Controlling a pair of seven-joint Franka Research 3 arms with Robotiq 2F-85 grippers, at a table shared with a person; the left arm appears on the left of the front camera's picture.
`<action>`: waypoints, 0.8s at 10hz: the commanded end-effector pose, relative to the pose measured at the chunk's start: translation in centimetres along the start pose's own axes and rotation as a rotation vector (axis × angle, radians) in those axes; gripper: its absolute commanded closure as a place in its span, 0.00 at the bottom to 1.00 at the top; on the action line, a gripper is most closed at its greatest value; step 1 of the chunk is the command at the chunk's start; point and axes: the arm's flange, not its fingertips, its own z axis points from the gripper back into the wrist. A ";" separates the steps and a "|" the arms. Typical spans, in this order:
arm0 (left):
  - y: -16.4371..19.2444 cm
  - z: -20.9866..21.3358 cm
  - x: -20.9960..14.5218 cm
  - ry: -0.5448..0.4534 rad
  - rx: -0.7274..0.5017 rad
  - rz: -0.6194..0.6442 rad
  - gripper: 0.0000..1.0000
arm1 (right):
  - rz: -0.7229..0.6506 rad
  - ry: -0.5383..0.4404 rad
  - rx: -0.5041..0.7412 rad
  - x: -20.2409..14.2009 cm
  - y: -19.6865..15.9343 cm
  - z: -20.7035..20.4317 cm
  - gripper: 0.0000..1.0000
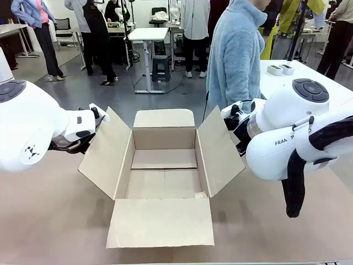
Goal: Wrap the clocks to prevent damage.
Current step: Open the side flaps of the Package Box.
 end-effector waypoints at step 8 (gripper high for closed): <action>0.0 0.0 0.0 -0.001 0.000 0.000 0.00 | 0.000 0.000 0.000 0.0 0.0 0.0 0.00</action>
